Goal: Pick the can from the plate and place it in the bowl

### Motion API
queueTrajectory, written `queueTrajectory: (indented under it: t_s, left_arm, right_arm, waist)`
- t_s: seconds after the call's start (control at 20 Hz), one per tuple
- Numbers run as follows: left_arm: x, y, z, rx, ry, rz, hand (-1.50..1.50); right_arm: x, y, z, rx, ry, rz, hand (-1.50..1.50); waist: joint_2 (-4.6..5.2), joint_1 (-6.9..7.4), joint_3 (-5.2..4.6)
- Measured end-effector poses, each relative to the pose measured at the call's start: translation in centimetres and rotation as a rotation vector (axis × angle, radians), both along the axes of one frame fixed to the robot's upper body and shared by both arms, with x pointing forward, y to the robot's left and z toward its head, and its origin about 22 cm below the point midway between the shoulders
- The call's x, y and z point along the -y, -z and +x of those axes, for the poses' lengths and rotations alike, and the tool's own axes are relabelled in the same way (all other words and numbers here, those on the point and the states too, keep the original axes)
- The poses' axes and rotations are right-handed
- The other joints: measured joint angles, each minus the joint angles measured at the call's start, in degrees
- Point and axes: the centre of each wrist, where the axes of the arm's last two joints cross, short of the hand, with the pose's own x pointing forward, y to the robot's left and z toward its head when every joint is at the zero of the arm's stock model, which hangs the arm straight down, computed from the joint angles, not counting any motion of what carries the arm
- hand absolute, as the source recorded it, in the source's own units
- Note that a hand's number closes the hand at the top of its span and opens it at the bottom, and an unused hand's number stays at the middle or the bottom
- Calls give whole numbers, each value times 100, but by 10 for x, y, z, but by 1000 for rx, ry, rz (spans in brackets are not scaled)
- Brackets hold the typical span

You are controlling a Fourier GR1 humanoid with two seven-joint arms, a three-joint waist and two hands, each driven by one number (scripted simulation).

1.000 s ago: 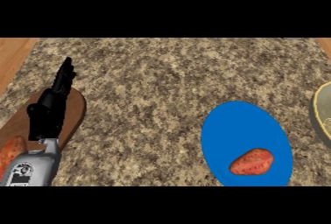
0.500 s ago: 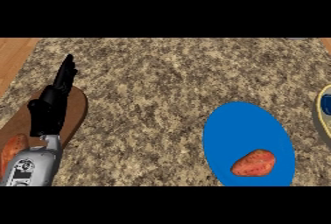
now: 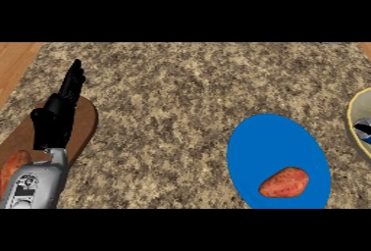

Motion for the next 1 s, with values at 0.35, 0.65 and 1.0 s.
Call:
queueTrajectory:
  t_s: [0.35, 0.65, 1.0]
  left_arm:
    - [-5, 1, -3, -3, -8, 0, 0]
    - [-5, 2, -4, 1, -8, 3, 0]
    - [-12, 2, -6, -5, -34, -2, 0]
  right_arm:
    - [30, -21, -9, 50, 6, 147, -150]
    - [68, -40, -42, 23, 69, 224, -150]
    - [98, -48, -85, -23, 100, 268, -150]
  waist:
    - [-14, -51, -2]
    - [-9, -85, 6]
    - [-31, -202, 21]
